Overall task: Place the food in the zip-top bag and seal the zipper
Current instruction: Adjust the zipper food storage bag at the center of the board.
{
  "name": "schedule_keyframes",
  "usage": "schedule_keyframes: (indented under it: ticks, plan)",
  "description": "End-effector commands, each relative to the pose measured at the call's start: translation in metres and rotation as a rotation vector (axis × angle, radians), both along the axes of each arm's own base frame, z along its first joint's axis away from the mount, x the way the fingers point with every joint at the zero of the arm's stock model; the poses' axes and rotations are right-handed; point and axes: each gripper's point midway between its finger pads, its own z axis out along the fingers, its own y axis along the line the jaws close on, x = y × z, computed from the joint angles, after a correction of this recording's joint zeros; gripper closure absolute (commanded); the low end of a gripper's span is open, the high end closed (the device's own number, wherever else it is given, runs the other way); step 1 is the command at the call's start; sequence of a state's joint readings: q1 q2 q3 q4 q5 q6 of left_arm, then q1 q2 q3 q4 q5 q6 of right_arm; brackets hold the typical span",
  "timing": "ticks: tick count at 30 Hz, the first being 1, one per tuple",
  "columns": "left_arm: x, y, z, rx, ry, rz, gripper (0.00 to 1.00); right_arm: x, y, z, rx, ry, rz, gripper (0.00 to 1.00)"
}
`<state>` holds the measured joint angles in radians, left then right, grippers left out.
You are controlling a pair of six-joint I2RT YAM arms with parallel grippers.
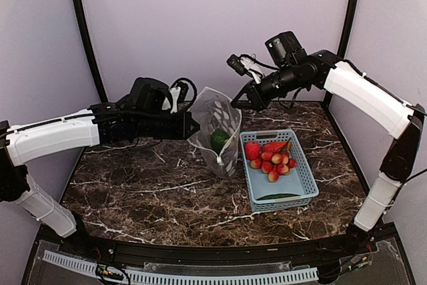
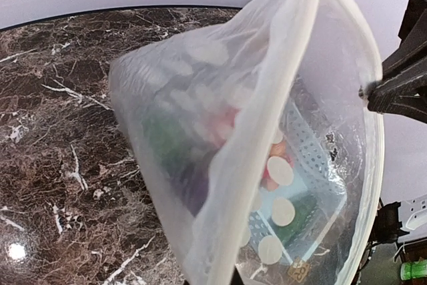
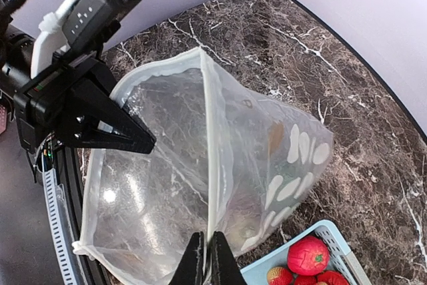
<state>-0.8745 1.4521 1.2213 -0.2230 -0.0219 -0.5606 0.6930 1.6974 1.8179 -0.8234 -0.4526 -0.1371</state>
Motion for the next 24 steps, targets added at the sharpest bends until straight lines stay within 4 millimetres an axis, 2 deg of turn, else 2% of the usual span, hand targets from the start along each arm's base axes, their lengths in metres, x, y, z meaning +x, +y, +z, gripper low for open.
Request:
schedule_keyframes:
  ticks: [1, 3, 7, 12, 16, 19, 24]
  plan:
    - [-0.005, 0.019, 0.042, 0.002, -0.096, 0.021, 0.99, -0.002, 0.006, -0.008, 0.000, 0.028, 0.028, 0.94]
    - [-0.005, 0.023, 0.047, 0.017, -0.108, 0.027, 0.99, -0.006, 0.007, -0.003, 0.016, 0.030, 0.042, 0.92]
    - [-0.007, 0.030, 0.049, 0.050, -0.110, 0.032, 0.99, -0.014, 0.009, 0.012, 0.055, 0.018, 0.082, 0.81]
    - [-0.009, 0.035, 0.032, 0.103, -0.075, 0.035, 0.99, -0.021, 0.003, 0.009, 0.042, 0.005, 0.104, 0.66]
    - [-0.014, 0.034, 0.019, 0.123, -0.037, 0.011, 0.99, -0.029, -0.011, 0.005, 0.008, -0.066, 0.121, 0.55]
    - [-0.018, 0.035, 0.010, 0.142, -0.011, -0.005, 0.99, -0.037, -0.025, -0.006, -0.040, -0.144, 0.163, 0.53]
    - [-0.024, 0.031, -0.007, 0.161, 0.031, -0.041, 0.99, -0.043, -0.056, -0.048, -0.157, -0.290, 0.176, 0.39]
